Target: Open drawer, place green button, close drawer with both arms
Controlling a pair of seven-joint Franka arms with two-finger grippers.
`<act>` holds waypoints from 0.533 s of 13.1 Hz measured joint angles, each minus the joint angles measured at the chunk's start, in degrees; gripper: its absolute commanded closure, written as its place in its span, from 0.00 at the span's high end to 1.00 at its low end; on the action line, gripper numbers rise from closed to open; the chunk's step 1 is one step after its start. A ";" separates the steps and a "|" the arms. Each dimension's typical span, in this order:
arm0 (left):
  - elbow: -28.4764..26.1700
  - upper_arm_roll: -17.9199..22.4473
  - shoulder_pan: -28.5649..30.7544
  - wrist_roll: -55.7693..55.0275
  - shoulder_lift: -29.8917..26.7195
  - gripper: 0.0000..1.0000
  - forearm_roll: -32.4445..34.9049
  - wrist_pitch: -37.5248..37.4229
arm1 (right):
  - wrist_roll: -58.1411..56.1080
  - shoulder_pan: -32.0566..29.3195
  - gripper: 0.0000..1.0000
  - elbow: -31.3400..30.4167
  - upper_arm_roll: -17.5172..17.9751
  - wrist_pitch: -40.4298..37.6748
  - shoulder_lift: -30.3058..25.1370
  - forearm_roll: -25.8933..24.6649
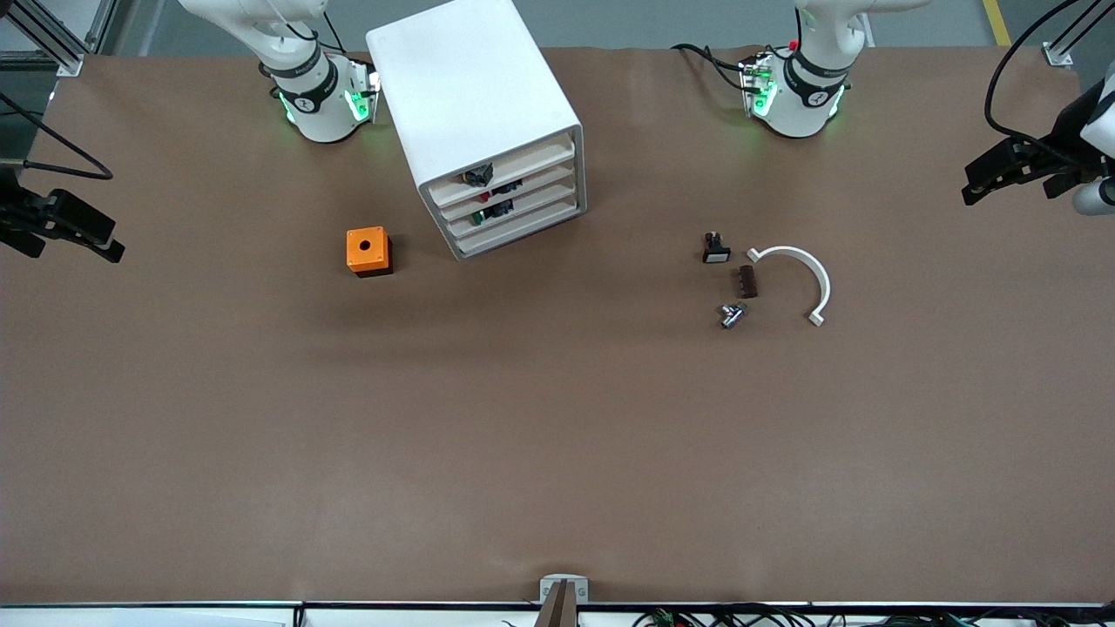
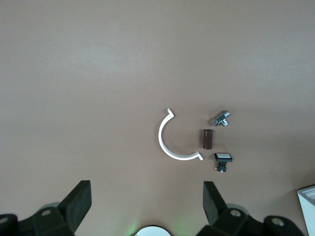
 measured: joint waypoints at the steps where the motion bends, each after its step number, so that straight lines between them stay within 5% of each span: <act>1: 0.01 -0.06 -0.18 0.03 0.13 1.00 0.00 0.29 | 0.00 0.00 1.00 0.00 0.00 0.00 0.00 0.00; 7: 0.18 -0.18 -0.32 0.16 0.43 1.00 0.00 0.53 | 0.00 0.00 1.00 0.00 0.00 -0.05 0.00 0.00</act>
